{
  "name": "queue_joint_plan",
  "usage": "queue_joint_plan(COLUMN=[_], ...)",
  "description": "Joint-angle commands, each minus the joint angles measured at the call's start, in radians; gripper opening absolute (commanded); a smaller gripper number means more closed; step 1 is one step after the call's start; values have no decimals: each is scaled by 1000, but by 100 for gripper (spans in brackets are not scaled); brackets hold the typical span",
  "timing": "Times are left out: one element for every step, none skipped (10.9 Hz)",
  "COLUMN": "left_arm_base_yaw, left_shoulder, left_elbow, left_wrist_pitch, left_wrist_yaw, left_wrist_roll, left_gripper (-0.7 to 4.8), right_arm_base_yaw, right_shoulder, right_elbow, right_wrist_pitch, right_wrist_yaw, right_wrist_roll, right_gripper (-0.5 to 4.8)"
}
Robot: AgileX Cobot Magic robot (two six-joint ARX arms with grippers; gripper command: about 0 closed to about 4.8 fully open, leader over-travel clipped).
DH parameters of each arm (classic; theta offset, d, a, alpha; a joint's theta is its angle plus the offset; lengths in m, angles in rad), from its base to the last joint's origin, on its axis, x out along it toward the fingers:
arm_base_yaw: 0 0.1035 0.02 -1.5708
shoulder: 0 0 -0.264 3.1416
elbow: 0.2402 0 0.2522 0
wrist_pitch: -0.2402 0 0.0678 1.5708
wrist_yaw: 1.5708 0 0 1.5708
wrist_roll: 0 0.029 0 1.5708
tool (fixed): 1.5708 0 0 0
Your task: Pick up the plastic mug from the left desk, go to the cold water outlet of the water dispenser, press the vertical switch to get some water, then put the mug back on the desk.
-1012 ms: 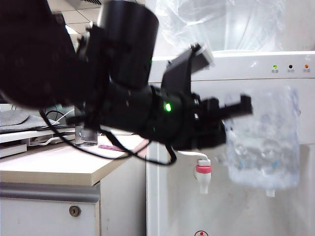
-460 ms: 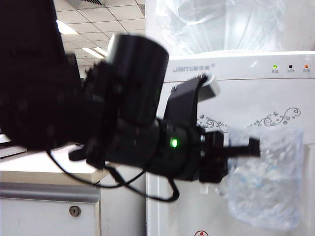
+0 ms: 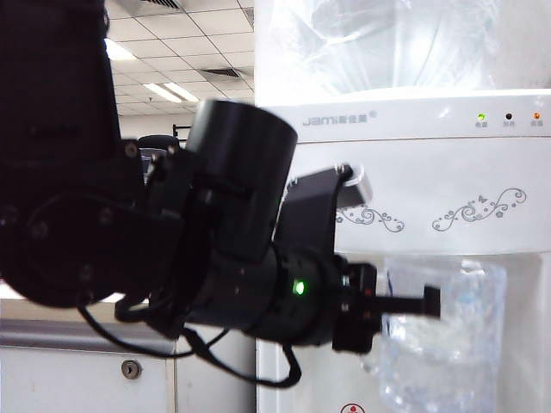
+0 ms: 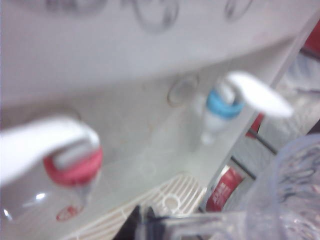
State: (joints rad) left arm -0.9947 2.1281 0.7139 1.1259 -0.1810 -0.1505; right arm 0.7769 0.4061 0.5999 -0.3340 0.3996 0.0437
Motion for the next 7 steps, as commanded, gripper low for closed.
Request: queue_joint_plan(left_arm_base_yaw=[-2,0,-1,-1,-1,-1,0], left_shoulder=[14,29,43,49,61,65,74], left_elbow=[13,29,44,52,64,68,73], left_wrist_pitch=[85,83,84,84,84,84,86], left_wrist_yaw=[0,-3,-2,1,2,2,1], left_wrist_roll=[-4,-2,14,24,32,32,47], left_gripper=[-6,-6,-6,-6,-6,-6,-6], right_arm_base_yaw=[0,0,0,0,0,0,0], right_shoulder=[0,0,0,0,0,-1,-5], right_elbow=[4,4,4,4,4,4,4], right_wrist_pitch=[7,7,7,7,7,7,7], right_wrist_yaw=[2,2,1,0,-1,-2,-2], right_wrist_roll=[0,0,0,0,0,0,0], right_gripper=[-1,-1,-1,-1,-1,-1,-1])
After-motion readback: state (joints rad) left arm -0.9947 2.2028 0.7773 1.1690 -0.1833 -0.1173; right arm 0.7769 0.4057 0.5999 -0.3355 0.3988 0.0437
